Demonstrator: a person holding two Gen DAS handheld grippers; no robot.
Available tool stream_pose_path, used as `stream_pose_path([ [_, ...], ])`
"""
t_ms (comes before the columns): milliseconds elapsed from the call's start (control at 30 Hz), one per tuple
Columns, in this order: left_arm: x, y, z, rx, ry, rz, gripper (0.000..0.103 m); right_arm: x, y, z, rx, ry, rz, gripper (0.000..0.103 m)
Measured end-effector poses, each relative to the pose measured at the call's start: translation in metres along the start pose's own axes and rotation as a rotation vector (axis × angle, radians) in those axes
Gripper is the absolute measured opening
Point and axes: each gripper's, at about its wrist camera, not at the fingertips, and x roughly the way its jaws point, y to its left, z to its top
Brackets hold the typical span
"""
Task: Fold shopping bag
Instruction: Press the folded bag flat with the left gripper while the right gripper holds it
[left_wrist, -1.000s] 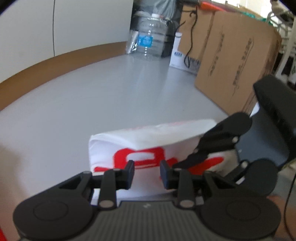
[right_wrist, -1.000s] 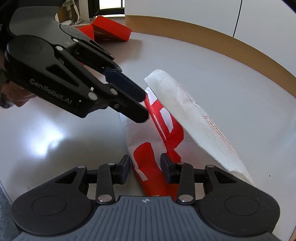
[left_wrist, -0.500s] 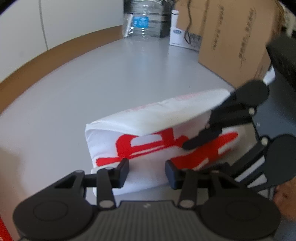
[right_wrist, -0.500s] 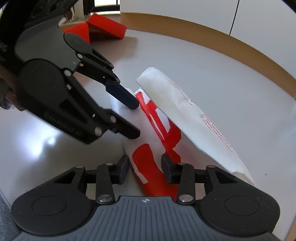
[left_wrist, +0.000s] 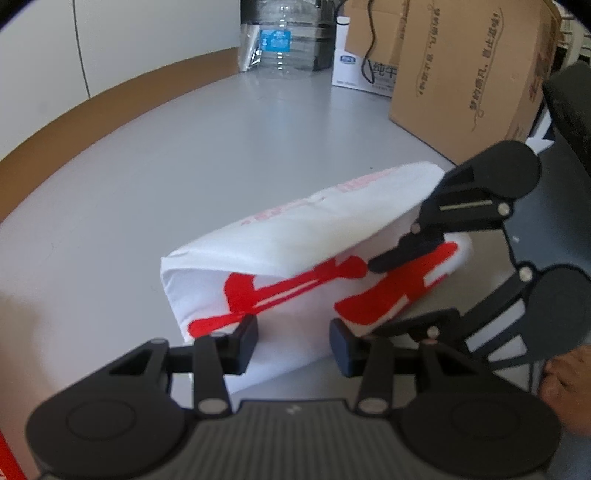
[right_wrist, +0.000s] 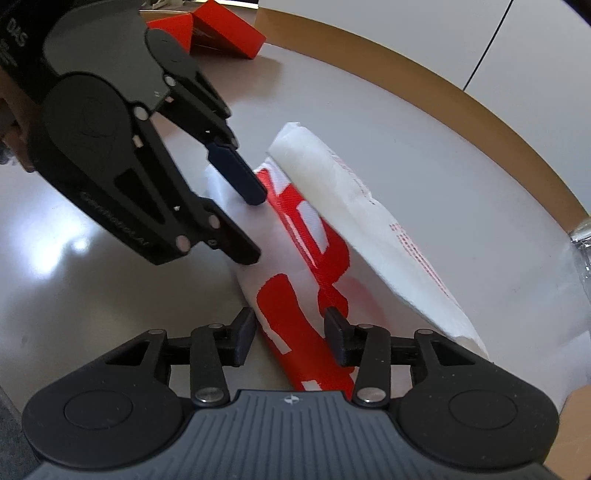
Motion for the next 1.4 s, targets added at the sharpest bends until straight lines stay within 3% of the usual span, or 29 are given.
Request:
stream_pose_path([
  [133, -0.004, -0.002, -0.003, 0.02, 0.007, 0.003, 0.045, 0.001, -0.006, 0.0, 0.024, 0.003, -0.007, 0.065],
  [233, -0.006, -0.004, -0.005, 0.034, 0.007, 0.011, 0.045, 0.006, -0.016, 0.002, 0.074, 0.012, 0.028, 0.067],
  [333, -0.006, -0.011, -0.002, 0.078, 0.004, 0.034, 0.048, 0.008, -0.023, 0.003, 0.092, 0.019, 0.066, 0.066],
  [500, -0.004, -0.026, -0.003, 0.193, 0.008, 0.057, 0.065, 0.009, -0.027, -0.002, 0.134, 0.007, 0.101, 0.063],
  [800, 0.001, -0.042, -0.011, 0.333, 0.006, 0.129, 0.066, 0.009, -0.042, -0.004, 0.252, 0.018, 0.176, 0.057],
  [1000, -0.001, -0.034, -0.005, 0.254, 0.021, 0.115, 0.063, 0.007, -0.044, -0.004, 0.295, 0.018, 0.199, 0.052],
  [1133, -0.011, -0.015, 0.0, 0.093, 0.06, 0.009, 0.061, 0.0, -0.029, -0.004, 0.228, 0.006, 0.151, 0.042],
  [1400, -0.012, -0.017, -0.004, 0.088, 0.108, 0.009, 0.06, -0.02, 0.0, -0.001, 0.104, -0.033, 0.107, 0.033],
])
